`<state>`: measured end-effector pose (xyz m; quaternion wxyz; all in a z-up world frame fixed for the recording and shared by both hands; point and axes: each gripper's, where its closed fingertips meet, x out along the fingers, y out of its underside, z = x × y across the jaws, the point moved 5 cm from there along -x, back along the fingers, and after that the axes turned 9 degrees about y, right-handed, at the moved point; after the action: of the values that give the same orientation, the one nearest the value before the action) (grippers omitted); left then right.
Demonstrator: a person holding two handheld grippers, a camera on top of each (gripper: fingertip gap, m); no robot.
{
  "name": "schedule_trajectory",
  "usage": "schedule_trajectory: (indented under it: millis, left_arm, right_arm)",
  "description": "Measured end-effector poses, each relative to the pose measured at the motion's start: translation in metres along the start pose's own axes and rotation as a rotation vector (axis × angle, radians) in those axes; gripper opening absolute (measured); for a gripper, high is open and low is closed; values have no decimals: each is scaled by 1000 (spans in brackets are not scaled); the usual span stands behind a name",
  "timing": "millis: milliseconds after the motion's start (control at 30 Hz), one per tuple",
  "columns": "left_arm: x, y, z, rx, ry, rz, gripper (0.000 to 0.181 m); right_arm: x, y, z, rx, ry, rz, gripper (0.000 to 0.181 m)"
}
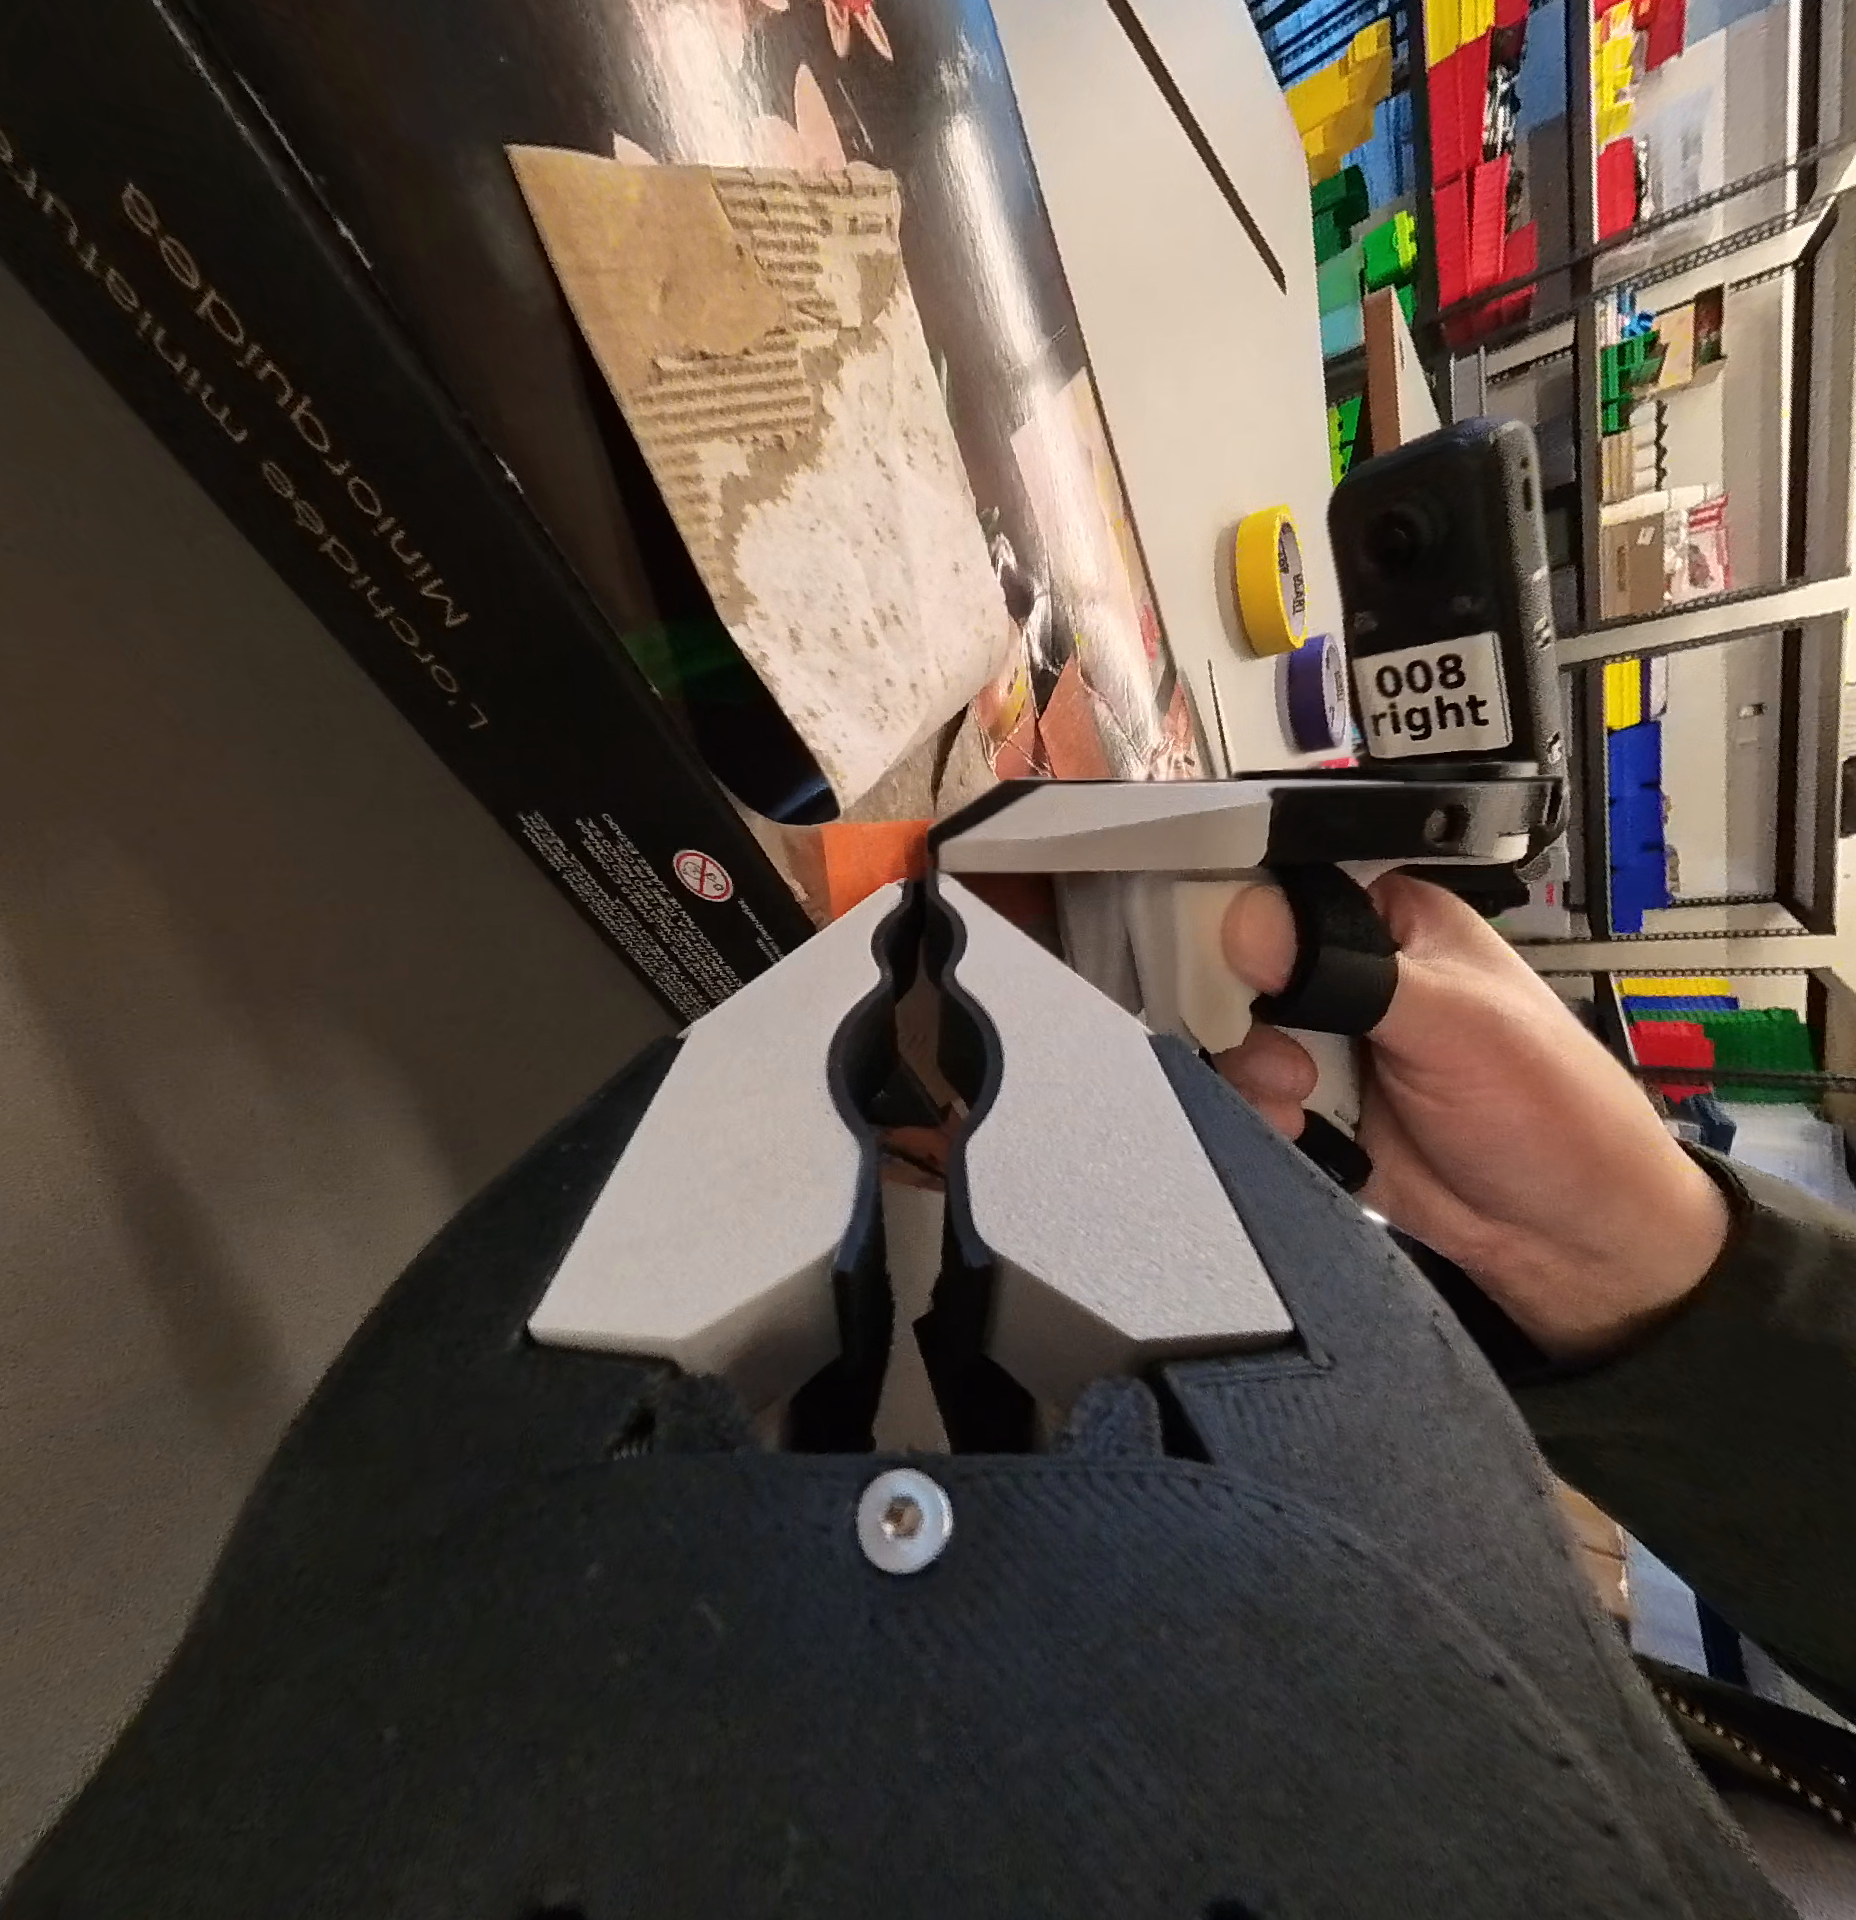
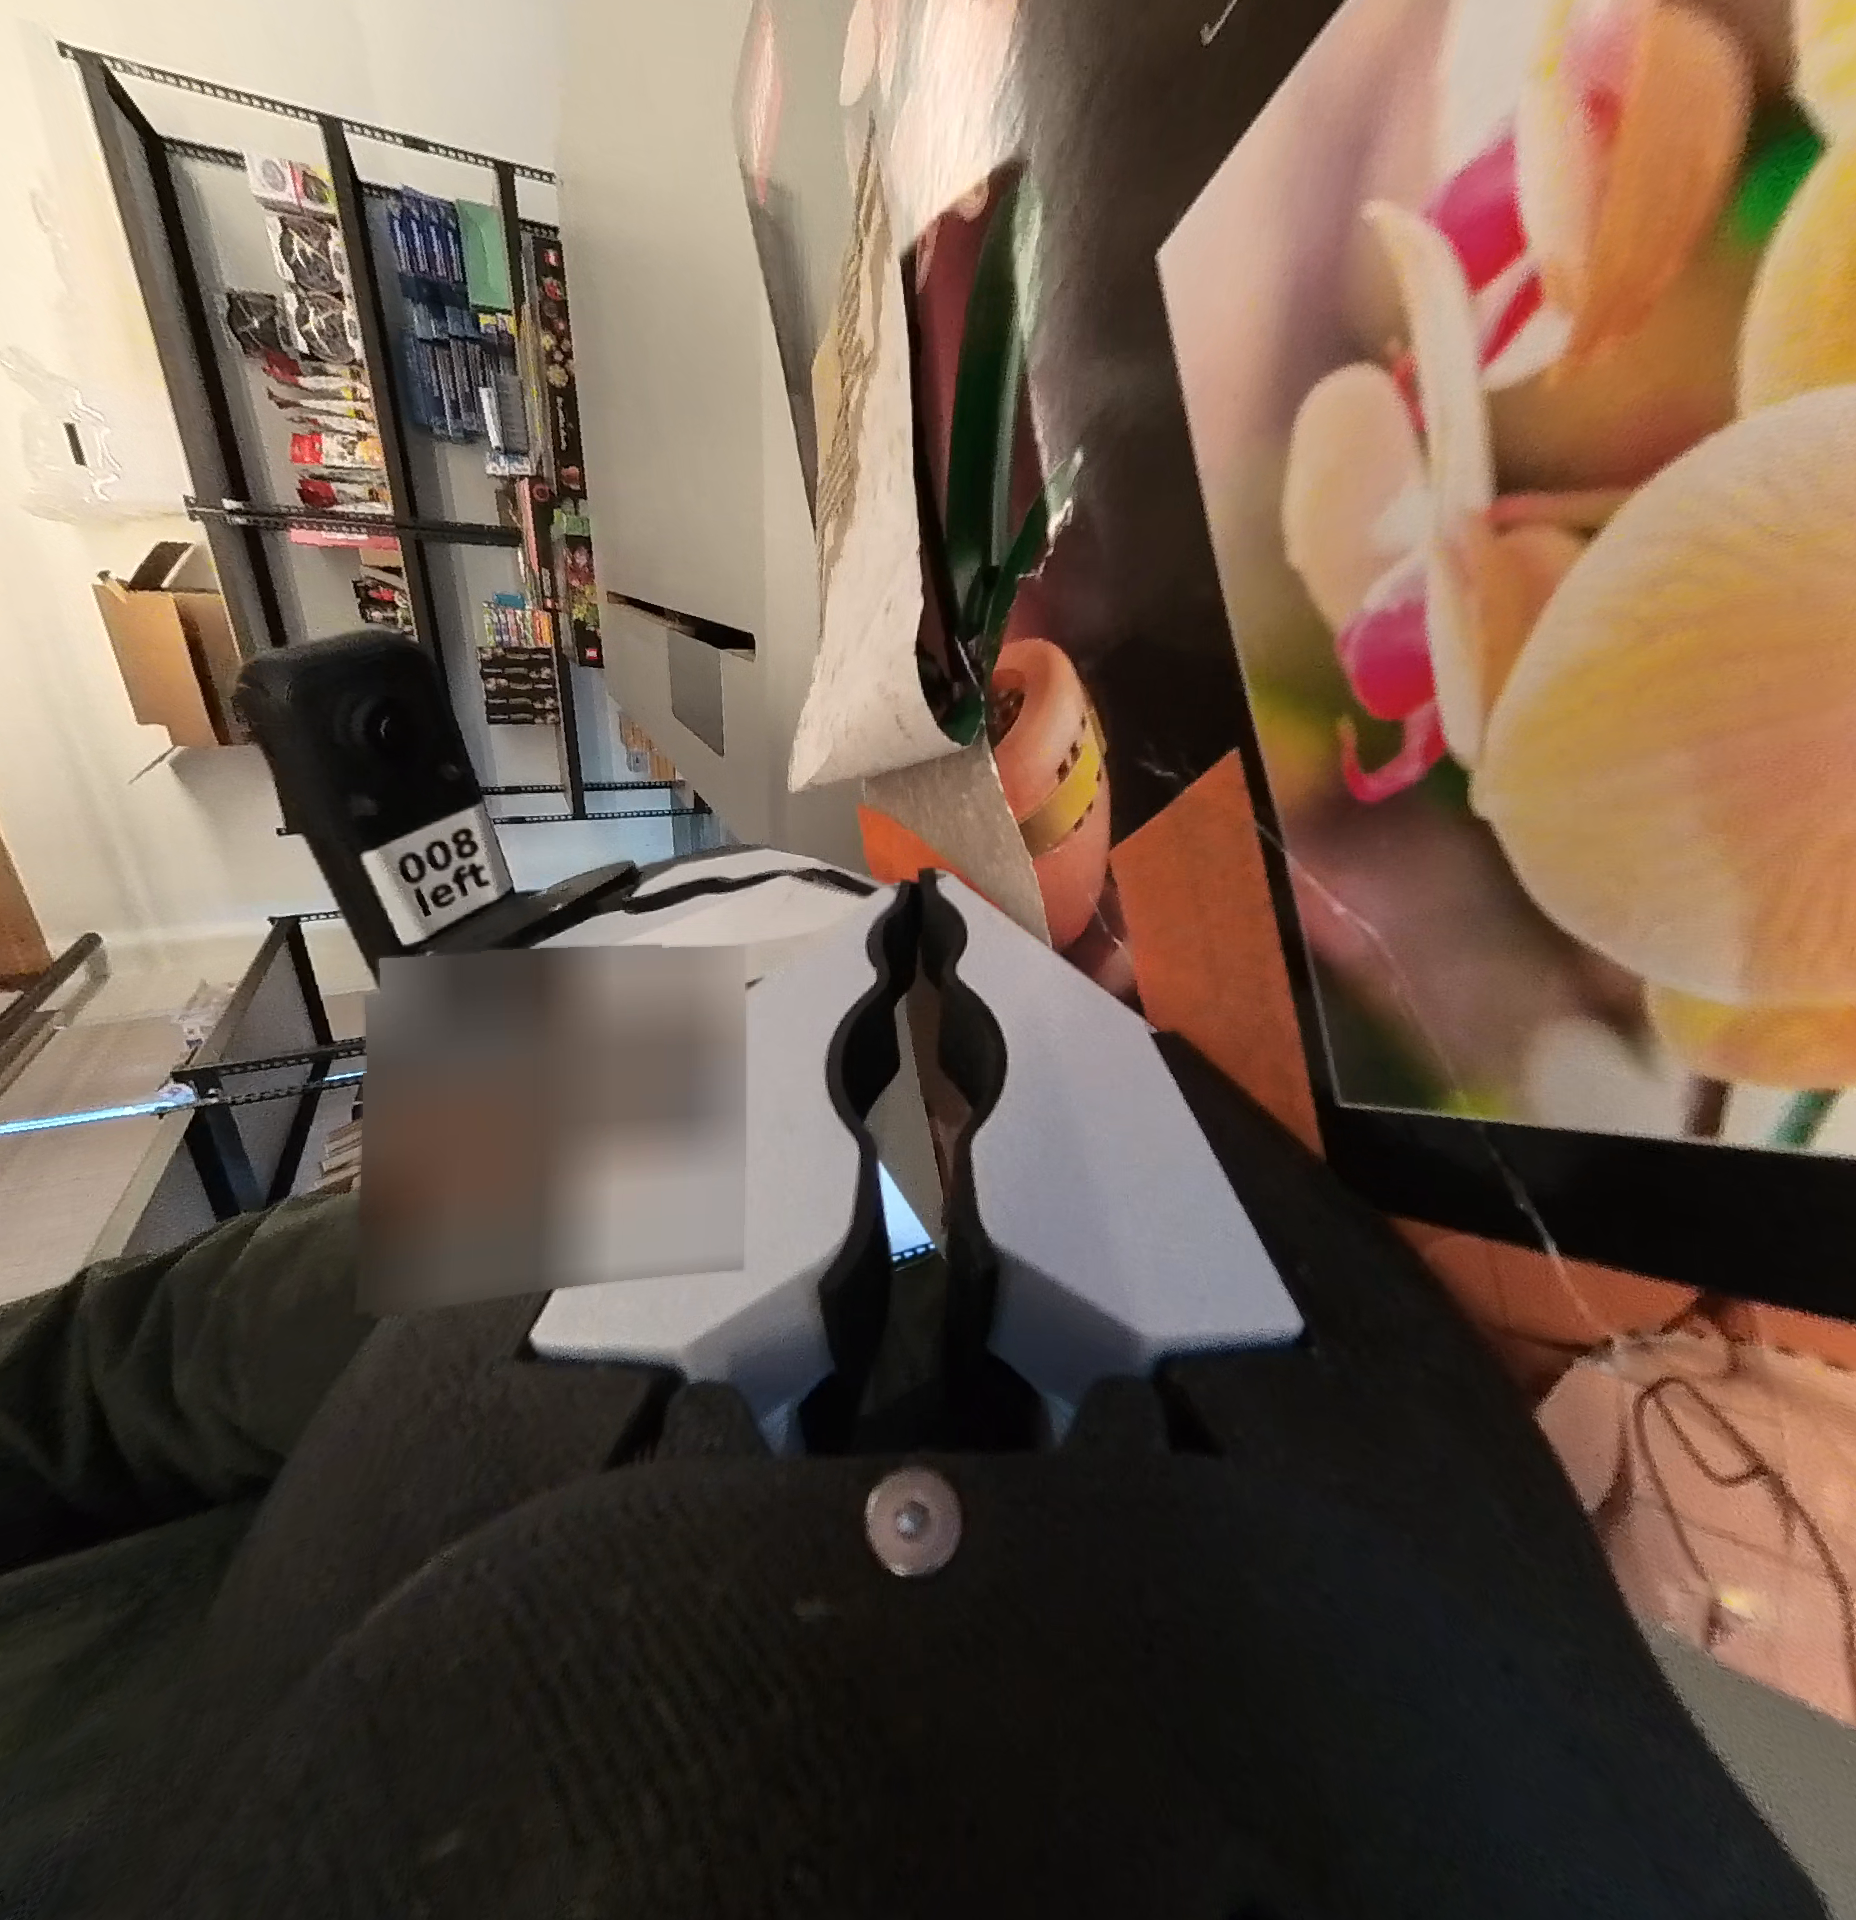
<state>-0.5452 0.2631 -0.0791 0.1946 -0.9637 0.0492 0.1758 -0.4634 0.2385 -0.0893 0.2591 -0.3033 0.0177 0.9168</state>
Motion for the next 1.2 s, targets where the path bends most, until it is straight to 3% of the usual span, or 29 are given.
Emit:
schedule_trajectory:
  millis: [267, 400, 667, 800, 1100, 1200]
  left_arm:
    - [-1, 0, 1, 17, -2, 8, 0]
    - [-1, 0, 0, 45, -17, 18, 0]
    - [-1, 0, 1, 33, -11, 18, 0]
    - [-1, -1, 2, 15, 1, 9, 0]
    - [-18, -10, 11, 27, -40, 11, 0]
    - [-21, -14, 1, -25, 66, 11, 0]
  right_arm:
    - [0, -3, -1, -7, 6, -15, 0]
    - [-2, 11, -1, -33, 4, 100, 0]
    - [-2, 13, -2, -48, 27, 116, 0]
    - [1, 0, -1, 22, 0, 51, 0]
    - [3, -3, -1, -12, 12, 41, 0]
    - [3, -3, -2, -8, 6, 46, 0]
